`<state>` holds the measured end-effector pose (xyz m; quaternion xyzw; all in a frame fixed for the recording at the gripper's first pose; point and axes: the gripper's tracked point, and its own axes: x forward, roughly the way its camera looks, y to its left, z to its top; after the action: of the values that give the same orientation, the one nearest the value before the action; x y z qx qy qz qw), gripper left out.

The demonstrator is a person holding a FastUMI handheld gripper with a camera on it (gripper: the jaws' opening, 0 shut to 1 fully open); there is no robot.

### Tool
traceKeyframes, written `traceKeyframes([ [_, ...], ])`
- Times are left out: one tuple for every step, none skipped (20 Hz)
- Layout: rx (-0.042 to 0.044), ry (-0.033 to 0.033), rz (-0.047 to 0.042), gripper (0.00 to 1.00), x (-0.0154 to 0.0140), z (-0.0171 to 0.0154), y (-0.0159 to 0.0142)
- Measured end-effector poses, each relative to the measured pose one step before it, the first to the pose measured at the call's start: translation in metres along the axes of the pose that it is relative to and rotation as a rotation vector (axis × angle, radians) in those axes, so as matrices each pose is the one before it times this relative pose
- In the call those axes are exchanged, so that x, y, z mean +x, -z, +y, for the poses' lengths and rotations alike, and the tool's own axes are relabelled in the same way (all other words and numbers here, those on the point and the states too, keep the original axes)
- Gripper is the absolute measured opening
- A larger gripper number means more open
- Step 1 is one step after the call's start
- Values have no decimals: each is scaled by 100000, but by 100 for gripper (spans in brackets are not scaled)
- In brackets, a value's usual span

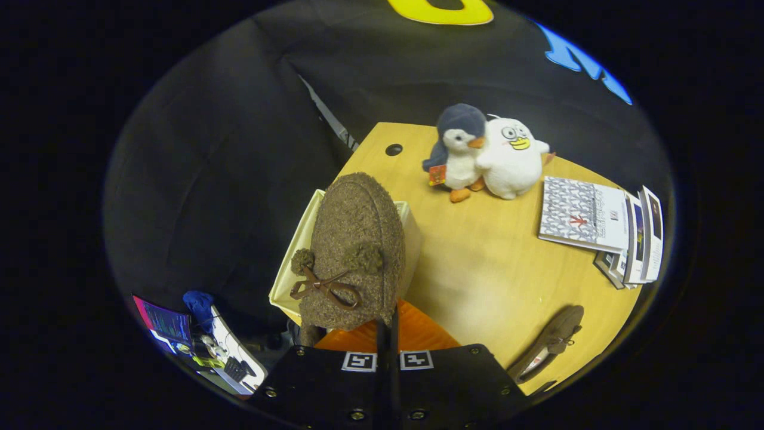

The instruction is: Open the storage box then place both shoes into the box .Put the left shoe in first, then the right shoe, with the right side of both shoes facing outward in a uniform manner.

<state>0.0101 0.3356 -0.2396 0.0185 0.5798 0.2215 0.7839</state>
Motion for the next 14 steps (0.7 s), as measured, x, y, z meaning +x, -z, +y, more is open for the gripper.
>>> traceKeyframes([
  [-1797, -975, 1333, 0, 1090, 974, -423],
  [-1302, -633, 1426, 0, 1026, 945, -305],
  [-1845, -97, 1357, 0, 1140, 674, -392],
  [-1817, 518, 1474, 0, 1223, 364, -344],
  [-1488, 970, 2163, 0, 1133, 346, -142],
  [-1569, 1106, 2323, 0, 1269, 381, 14],
  [-1505, 1036, 1731, 0, 1014, 176, 86],
  [-1218, 528, 1328, 0, 1066, 305, 3],
  [-424, 559, 1689, 0, 934, 224, 75],
  [-229, 702, 1643, 1, 794, 445, 173],
  [-585, 884, 1056, 0, 737, 252, 19],
  [-1101, 1175, 589, 1, 731, -246, -69],
  [-698, 442, 423, 0, 442, 61, -20],
  [39, -1661, -160, 2, 256, 626, 0],
])
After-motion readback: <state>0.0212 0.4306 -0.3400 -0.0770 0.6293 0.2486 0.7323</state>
